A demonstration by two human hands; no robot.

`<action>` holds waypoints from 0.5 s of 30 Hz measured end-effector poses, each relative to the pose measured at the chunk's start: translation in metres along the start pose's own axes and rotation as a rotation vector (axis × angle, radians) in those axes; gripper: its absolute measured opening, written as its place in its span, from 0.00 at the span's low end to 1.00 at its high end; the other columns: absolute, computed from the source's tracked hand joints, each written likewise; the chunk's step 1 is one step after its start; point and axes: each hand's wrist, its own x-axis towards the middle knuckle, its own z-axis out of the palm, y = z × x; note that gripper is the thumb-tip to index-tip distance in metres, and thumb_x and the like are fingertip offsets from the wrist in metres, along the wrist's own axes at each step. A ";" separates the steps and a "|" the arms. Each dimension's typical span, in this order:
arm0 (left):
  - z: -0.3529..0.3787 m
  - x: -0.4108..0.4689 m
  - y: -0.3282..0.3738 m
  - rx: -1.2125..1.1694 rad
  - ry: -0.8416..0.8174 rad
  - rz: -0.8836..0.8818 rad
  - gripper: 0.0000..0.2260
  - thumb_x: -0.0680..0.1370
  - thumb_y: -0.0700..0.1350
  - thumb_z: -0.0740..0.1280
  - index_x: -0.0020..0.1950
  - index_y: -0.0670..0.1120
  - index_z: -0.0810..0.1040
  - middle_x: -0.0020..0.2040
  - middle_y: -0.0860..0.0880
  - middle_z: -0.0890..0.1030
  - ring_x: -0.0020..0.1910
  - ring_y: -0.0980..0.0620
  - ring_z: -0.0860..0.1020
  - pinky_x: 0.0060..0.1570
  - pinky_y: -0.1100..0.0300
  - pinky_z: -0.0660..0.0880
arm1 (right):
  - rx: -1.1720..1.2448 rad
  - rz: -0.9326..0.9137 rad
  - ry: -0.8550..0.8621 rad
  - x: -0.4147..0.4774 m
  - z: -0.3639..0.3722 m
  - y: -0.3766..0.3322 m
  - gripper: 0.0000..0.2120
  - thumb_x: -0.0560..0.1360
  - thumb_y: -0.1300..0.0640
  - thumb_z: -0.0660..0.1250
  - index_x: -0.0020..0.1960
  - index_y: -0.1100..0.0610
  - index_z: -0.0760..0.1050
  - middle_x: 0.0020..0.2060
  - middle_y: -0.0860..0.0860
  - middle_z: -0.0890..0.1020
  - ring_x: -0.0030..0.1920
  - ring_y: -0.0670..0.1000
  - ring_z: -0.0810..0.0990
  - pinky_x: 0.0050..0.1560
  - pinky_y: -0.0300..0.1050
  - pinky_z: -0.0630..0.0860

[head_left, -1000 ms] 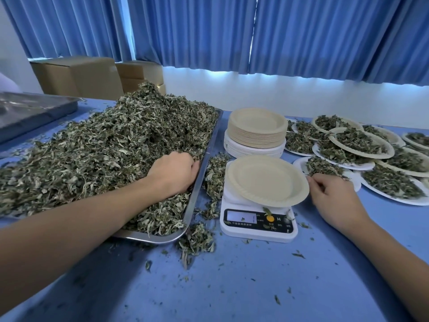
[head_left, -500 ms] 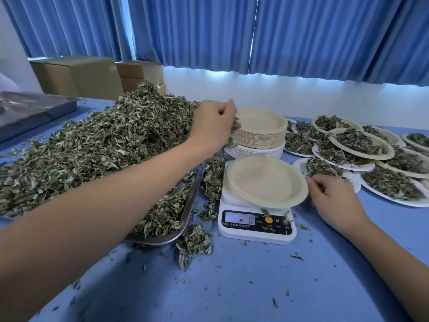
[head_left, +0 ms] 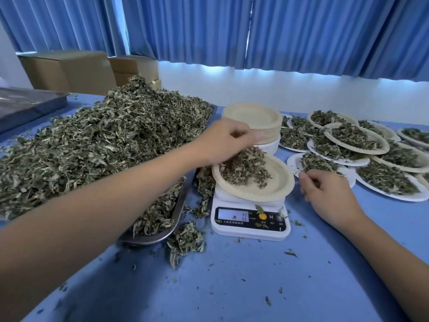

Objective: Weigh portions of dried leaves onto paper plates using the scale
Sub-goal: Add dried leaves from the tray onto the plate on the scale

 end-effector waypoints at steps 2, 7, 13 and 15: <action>-0.021 0.002 -0.012 -0.067 0.082 -0.064 0.17 0.83 0.58 0.60 0.51 0.51 0.84 0.48 0.54 0.85 0.50 0.56 0.82 0.57 0.56 0.76 | 0.003 0.003 -0.003 0.000 0.000 0.000 0.22 0.84 0.50 0.60 0.35 0.59 0.74 0.27 0.57 0.79 0.31 0.60 0.79 0.40 0.56 0.78; -0.056 0.009 -0.065 0.320 0.200 -0.283 0.13 0.83 0.49 0.61 0.65 0.49 0.78 0.59 0.47 0.81 0.53 0.45 0.80 0.55 0.50 0.77 | 0.002 -0.003 0.005 0.000 0.000 0.001 0.22 0.84 0.51 0.60 0.34 0.58 0.74 0.26 0.56 0.79 0.31 0.59 0.78 0.40 0.54 0.78; -0.062 0.008 -0.113 0.690 -0.043 -0.564 0.29 0.80 0.57 0.64 0.80 0.59 0.58 0.81 0.41 0.54 0.79 0.34 0.53 0.72 0.32 0.59 | 0.018 -0.005 0.005 0.000 0.000 0.002 0.22 0.84 0.52 0.60 0.34 0.58 0.74 0.26 0.56 0.79 0.31 0.59 0.79 0.39 0.54 0.78; -0.051 0.004 -0.120 0.651 -0.114 -0.648 0.29 0.81 0.59 0.61 0.81 0.56 0.56 0.79 0.37 0.58 0.76 0.32 0.61 0.72 0.35 0.64 | 0.022 -0.007 0.007 0.000 0.000 0.002 0.22 0.84 0.52 0.60 0.34 0.58 0.74 0.27 0.57 0.79 0.32 0.59 0.79 0.39 0.55 0.78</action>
